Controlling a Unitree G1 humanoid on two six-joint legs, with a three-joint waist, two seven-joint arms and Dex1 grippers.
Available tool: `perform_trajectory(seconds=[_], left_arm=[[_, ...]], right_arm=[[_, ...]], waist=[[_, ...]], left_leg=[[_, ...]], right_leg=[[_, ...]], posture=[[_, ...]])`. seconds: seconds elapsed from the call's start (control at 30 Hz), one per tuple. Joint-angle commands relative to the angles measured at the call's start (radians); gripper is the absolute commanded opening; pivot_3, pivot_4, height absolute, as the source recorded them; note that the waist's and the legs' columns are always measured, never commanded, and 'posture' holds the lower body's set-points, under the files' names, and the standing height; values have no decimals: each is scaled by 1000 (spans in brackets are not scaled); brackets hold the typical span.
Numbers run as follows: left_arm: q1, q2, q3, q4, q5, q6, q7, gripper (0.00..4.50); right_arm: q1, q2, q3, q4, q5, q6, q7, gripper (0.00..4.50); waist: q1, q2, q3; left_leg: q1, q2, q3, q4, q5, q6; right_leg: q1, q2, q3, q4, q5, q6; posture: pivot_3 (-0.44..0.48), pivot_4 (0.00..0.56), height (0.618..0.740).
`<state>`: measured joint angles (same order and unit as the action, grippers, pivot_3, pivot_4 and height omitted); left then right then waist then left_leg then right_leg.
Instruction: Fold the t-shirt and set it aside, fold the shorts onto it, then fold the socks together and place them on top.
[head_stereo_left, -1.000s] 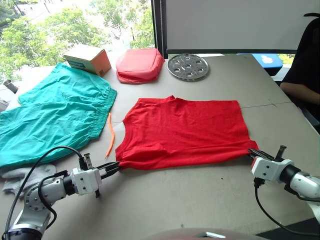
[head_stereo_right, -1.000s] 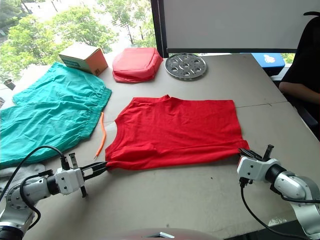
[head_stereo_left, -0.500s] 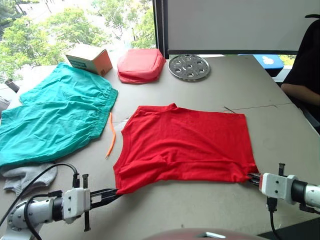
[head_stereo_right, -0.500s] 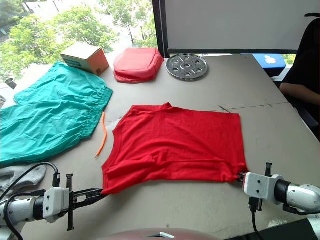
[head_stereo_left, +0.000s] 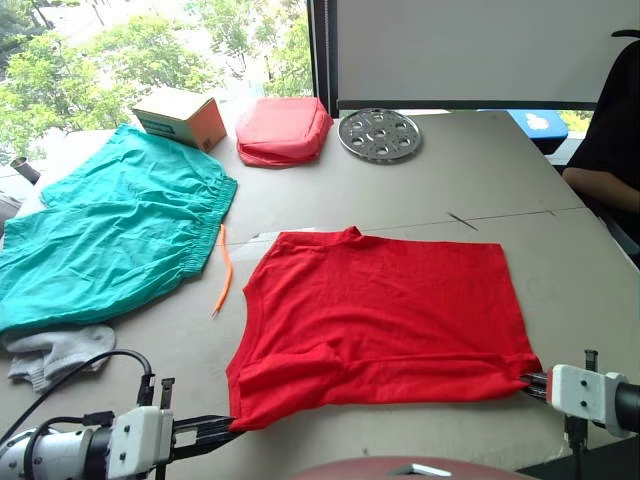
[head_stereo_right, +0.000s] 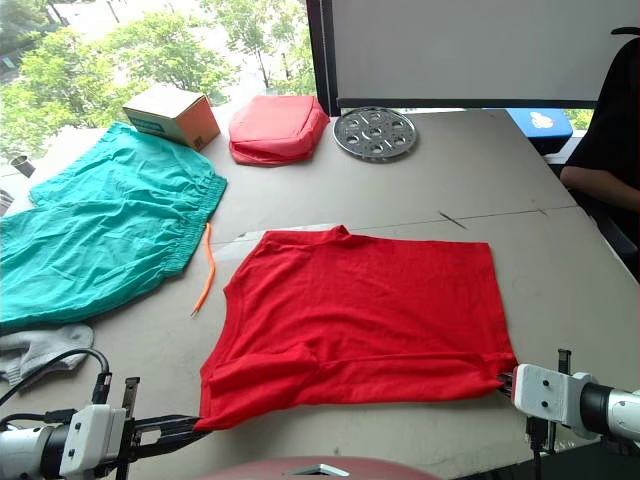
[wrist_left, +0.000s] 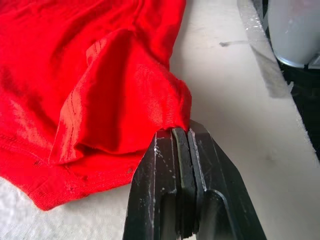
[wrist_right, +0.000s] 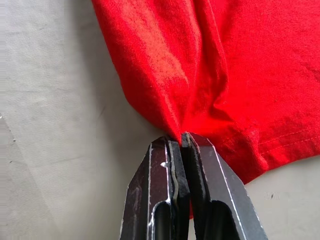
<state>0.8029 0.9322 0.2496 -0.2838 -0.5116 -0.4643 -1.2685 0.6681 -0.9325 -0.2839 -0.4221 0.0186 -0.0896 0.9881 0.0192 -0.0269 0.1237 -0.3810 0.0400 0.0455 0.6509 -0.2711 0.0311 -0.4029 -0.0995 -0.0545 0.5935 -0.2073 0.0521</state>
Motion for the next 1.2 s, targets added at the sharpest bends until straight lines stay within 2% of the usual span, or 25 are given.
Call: perform_trajectory(seconds=[0.03, 0.13, 0.3, 0.5, 0.6, 0.77, 0.83, 0.87, 0.9, 0.97, 1.0, 1.07, 1.13, 1.2], left_arm=[[60, -9, 40, -98, 11, 52, 11, 19], [111, -33, 62, -113, 26, 55, 3, 19], [144, -78, 85, -18, 61, -13, -45, 19], [57, -105, 64, 136, 92, -94, -79, 19], [2, -126, 57, 130, 61, -67, -51, 19], [-65, -126, 83, -82, -105, 179, 79, 1622], [-75, -105, 120, -172, -178, 305, 150, 2529], [-92, -77, 167, -177, -258, 395, 176, 3235], [-106, -60, 198, -179, -310, 458, 194, 3382], [-147, -12, 256, -154, -444, 615, 228, 4157], [-189, 11, 270, -129, -508, 696, 256, 4483], [-285, 35, 275, -85, -586, 814, 316, 4483], [-450, 28, 222, -47, -604, 914, 451, 4483], [-646, 10, 138, 14, -616, 1043, 607, 4483]], right_arm=[[11, 7, -18, -21, 16, -11, 12, 0], [6, 7, -11, -9, 15, -17, 18, 0], [0, -8, -24, 28, 20, -33, 38, 0], [-29, -39, -40, 68, 39, -39, 70, 0], [-46, -27, -58, 56, 71, -16, 66, 0], [-49, -21, -118, -16, 202, 108, 101, 1594], [-42, -22, -164, -58, 263, 200, 109, 2532], [-19, -34, -219, -96, 344, 298, 140, 3224], [-4, -43, -257, -116, 399, 364, 165, 3399], [25, -67, -356, -145, 526, 490, 241, 4147], [21, -79, -395, -149, 585, 540, 270, 4200], [-33, -93, -429, -142, 668, 620, 258, 4200], [-203, -100, -390, -94, 759, 717, 150, 4200], [-445, -68, -288, -33, 781, 800, -28, 4200]], waist=[[-1, 0, 0], [-2, 0, 0], [-1, -1, 0], [1, -1, 1], [1, -1, 1], [2, -2, 1], [3, -3, 1], [2, -2, 2], [2, -2, 2], [4, -1, 2], [6, 0, 3], [7, 1, 3], [5, 0, 4], [2, -1, 5]], left_leg=[[0, 0, 0, 0, 0, 0], [0, 0, 0, 0, -1, -1], [0, 0, 0, 0, -2, -3], [0, 0, 0, 1, -3, -4], [0, 0, 0, 2, -3, -4], [0, 0, -1, 2, -2, -3], [0, 1, -1, 2, -2, -3], [0, 1, -1, 2, -1, -1], [0, 1, -1, 1, -1, 0], [1, 1, -3, 1, -1, 0], [1, 1, -4, 1, -1, 0], [2, 1, -4, 1, -1, 0], [3, 2, -6, 2, -1, 0], [4, 1, -7, 4, -2, -3]], right_leg=[[0, 0, 0, 0, 0, 0], [0, 0, 0, 0, 0, 0], [0, 1, 0, 0, 0, 0], [0, 1, 0, 0, 0, 0], [0, 0, 0, 0, 0, 0], [0, 0, 0, 0, 0, 0], [0, 1, 1, 0, 0, 0], [1, 1, 1, 0, 0, 0], [1, 2, 1, 0, 0, 0], [1, 2, 1, 1, 0, 0], [1, 3, 0, 1, 0, 0], [2, 4, 0, 1, 0, 0], [4, 5, 0, 1, 0, 0], [6, 6, 1, 0, 0, 0]], posture=[[0, 150, 740], [0, 150, 740], [0, 150, 740], [0, 150, 740], [0, 150, 740], [0, 150, 740], [0, 150, 740], [0, 150, 740], [0, 150, 740], [0, 150, 740], [0, 150, 740], [0, 150, 740], [0, 150, 740], [0, 150, 740]])
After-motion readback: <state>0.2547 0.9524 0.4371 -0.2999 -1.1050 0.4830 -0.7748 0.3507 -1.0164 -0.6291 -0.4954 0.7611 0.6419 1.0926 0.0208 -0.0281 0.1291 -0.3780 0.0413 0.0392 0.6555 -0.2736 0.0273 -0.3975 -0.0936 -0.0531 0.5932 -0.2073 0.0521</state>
